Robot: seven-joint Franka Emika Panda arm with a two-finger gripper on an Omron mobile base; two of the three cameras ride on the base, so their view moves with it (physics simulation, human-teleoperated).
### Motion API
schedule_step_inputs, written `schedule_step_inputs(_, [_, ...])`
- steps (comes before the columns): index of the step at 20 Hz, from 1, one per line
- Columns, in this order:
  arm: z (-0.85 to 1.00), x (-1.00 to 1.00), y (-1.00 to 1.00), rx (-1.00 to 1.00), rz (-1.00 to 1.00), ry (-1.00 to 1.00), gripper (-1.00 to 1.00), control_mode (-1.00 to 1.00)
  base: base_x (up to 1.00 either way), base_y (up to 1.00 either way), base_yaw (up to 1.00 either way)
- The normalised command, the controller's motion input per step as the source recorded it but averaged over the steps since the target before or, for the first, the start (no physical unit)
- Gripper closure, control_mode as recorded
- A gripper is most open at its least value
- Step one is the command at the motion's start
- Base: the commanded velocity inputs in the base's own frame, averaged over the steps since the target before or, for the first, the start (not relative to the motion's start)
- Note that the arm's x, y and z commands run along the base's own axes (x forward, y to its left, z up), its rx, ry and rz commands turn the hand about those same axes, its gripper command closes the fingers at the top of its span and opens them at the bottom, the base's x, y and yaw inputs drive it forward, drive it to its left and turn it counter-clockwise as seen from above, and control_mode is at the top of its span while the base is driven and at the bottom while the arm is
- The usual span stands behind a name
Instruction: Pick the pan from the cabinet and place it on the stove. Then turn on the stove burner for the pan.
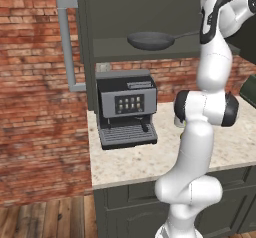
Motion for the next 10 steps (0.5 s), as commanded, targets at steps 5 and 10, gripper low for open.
schedule_step_inputs(5, [-0.24, -0.03, 0.0, -0.01, 0.01, 0.0, -1.0, -1.0, 0.0, 0.0, 0.0])
schedule_step_inputs(10, [-0.24, 0.0, 0.0, -0.03, 0.02, 0.0, -1.0, -1.0, 0.0, 0.0, 0.0])
